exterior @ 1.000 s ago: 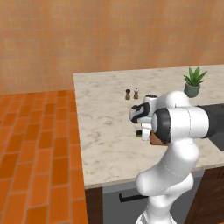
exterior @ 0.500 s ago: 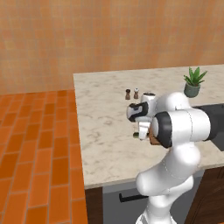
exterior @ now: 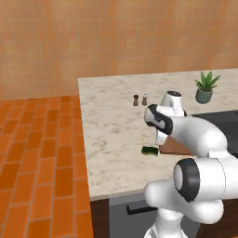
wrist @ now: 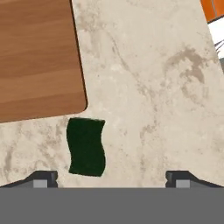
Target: Pick up the sponge from the counter and clean the cutting board by briefly scrubbing or pressing down on the cutting board. Once finished, release the sponge.
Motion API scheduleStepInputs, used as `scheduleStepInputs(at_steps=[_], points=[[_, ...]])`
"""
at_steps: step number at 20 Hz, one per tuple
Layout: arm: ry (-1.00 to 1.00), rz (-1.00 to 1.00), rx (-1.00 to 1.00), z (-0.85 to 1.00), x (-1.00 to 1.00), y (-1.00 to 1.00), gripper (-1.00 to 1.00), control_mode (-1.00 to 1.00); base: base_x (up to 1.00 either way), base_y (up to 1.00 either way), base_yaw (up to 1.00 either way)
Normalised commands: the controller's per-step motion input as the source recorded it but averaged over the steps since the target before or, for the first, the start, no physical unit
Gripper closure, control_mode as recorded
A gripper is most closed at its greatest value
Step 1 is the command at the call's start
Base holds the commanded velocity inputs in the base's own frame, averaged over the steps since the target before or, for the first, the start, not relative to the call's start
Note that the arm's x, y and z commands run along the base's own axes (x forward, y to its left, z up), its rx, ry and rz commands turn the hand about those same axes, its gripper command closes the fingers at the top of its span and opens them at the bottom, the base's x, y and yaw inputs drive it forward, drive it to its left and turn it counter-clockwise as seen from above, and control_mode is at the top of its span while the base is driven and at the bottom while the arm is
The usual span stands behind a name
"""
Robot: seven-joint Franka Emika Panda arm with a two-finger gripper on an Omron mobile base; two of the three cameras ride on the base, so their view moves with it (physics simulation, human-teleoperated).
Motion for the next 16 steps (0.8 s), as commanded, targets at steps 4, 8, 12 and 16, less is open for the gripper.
scheduleStepInputs(at_steps=[4,8,12,16], points=[[-0.59,0.0,0.16,1.0,-1.0,-0.93,-1.0,-1.0,0.0,0.0,0.0],[-0.55,0.0,0.14,1.0,-1.0,-0.93,-1.0,-1.0,0.0,0.0,0.0],[-0.57,-0.02,0.05,1.0,-1.0,-0.7,-1.0,-1.0,0.0,0.0,0.0],[-0.57,0.02,0.0,1.0,-1.0,-0.07,-1.0,-1.0,0.0,0.0,0.0]])
